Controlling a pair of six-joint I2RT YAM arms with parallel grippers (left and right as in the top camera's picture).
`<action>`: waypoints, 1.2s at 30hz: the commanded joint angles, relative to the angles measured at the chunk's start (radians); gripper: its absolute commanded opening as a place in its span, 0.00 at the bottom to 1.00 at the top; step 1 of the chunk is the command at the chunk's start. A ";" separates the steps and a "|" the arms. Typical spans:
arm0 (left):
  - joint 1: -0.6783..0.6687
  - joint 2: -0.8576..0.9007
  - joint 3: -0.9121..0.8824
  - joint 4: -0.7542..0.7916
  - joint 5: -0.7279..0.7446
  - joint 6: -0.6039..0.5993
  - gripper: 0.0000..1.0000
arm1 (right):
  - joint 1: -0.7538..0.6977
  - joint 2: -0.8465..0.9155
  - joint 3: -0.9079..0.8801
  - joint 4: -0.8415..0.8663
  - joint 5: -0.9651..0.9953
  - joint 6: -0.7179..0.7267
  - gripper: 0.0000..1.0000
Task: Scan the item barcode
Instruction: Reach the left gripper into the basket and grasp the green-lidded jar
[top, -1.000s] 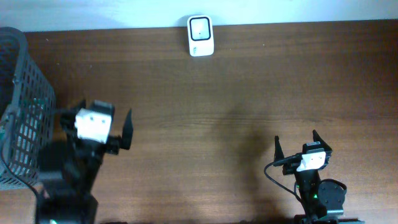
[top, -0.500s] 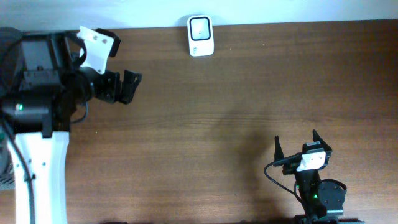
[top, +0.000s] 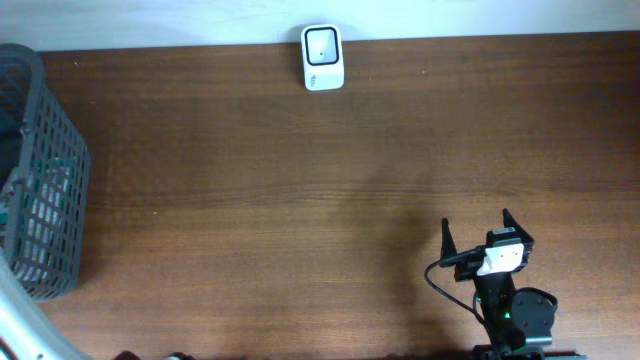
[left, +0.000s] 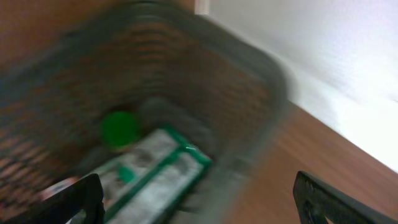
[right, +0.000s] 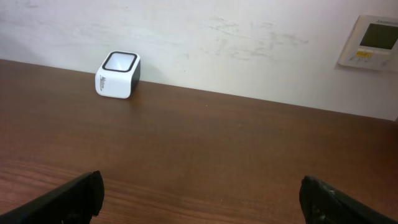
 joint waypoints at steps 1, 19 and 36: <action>0.063 0.070 0.016 0.016 -0.201 -0.069 0.95 | 0.003 -0.006 -0.008 -0.001 -0.001 0.000 0.98; 0.112 0.566 0.015 0.174 -0.319 -0.070 0.99 | 0.003 -0.006 -0.008 -0.001 -0.001 0.000 0.98; 0.114 0.796 0.015 0.438 -0.345 -0.070 0.96 | 0.003 -0.006 -0.008 -0.001 -0.001 0.000 0.98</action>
